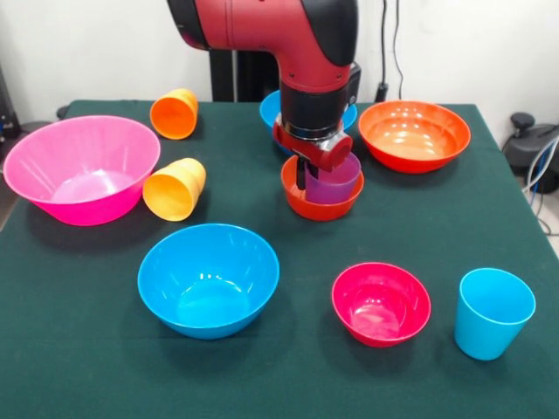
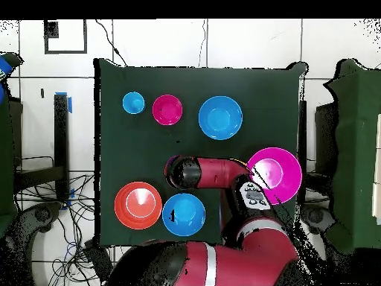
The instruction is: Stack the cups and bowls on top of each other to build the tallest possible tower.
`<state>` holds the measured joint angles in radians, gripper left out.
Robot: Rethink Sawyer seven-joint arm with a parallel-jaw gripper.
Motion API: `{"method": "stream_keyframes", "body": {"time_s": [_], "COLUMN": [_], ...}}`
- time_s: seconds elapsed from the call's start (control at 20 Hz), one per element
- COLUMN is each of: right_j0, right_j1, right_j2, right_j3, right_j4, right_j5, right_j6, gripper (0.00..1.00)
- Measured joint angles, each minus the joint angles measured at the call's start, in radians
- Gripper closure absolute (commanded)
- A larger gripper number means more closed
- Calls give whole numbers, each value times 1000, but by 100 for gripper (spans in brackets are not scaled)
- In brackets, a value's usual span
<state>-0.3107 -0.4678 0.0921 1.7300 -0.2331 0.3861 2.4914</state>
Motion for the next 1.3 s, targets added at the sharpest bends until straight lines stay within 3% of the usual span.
{"method": "stream_keyframes", "body": {"time_s": [0.65, 1.3], "right_j0": [-9, -67], "right_j1": [4, 29], "right_j2": [4, 39], "right_j3": [-38, -158], "right_j4": [-29, -70], "right_j5": [33, 124], "right_j6": [0, 0], "gripper": [100, 100]}}
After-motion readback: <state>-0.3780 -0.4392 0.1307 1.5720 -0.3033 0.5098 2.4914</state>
